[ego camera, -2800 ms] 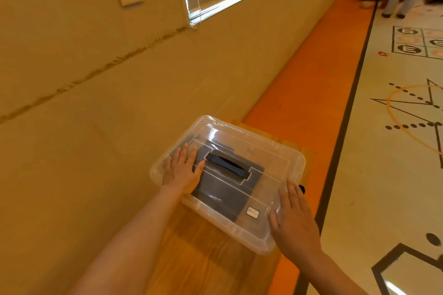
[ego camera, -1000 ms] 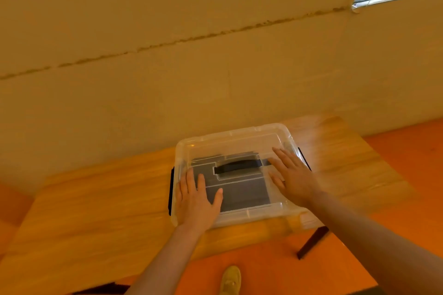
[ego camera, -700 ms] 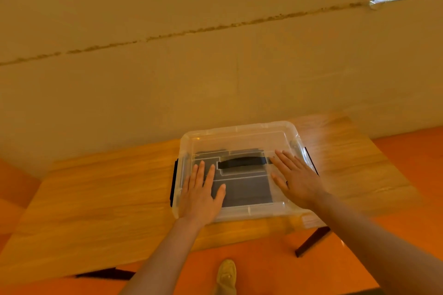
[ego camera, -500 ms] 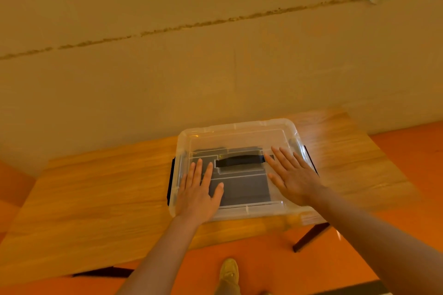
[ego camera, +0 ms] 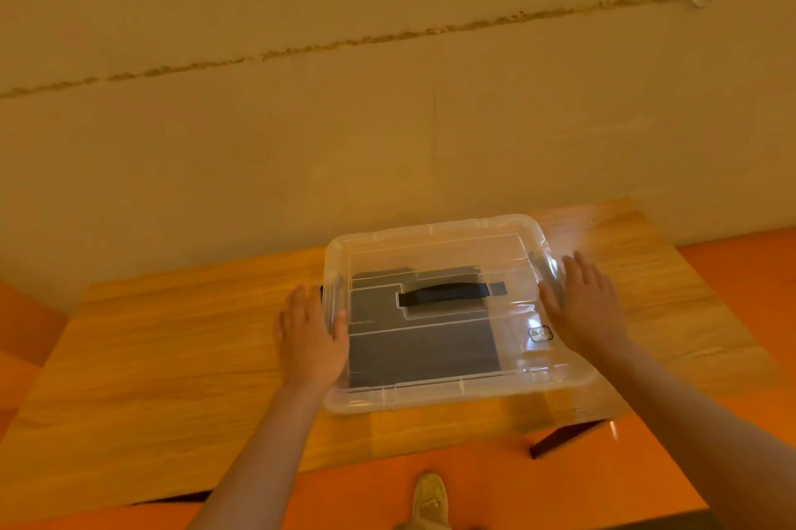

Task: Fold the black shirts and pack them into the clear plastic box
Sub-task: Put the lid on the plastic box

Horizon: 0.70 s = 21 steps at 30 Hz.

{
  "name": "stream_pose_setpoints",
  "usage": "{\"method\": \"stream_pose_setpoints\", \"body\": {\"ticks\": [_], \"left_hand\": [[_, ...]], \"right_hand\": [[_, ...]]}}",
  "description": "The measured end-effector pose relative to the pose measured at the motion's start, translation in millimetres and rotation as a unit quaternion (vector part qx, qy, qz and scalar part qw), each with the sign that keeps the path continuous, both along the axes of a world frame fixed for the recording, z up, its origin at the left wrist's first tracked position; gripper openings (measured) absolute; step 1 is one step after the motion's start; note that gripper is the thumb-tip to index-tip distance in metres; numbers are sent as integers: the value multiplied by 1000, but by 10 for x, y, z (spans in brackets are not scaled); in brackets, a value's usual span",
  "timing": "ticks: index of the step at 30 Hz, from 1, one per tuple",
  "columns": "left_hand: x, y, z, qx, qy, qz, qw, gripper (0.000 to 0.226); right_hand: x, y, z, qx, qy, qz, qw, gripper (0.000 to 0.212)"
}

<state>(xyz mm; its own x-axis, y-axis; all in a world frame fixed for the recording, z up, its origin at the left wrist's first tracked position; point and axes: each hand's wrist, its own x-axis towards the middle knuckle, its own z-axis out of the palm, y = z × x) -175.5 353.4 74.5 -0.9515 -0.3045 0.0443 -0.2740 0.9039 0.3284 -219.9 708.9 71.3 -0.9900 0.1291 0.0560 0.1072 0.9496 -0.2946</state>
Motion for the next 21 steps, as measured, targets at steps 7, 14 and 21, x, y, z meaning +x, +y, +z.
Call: {"method": "stream_pose_setpoints", "body": {"ticks": [7, 14, 21], "left_hand": [[-115, -27, -89, 242, -88, 125, 958, 59], [-79, -25, -17, 185, -31, 116, 975, 62], [-36, 60, 105, 21, 2, 70, 997, 54]], "right_hand": [[-160, -3, 17, -154, -133, -89, 975, 57], [-157, -38, 37, -130, -95, -95, 982, 54], [-57, -131, 77, -3, 18, -60, 998, 42]]}}
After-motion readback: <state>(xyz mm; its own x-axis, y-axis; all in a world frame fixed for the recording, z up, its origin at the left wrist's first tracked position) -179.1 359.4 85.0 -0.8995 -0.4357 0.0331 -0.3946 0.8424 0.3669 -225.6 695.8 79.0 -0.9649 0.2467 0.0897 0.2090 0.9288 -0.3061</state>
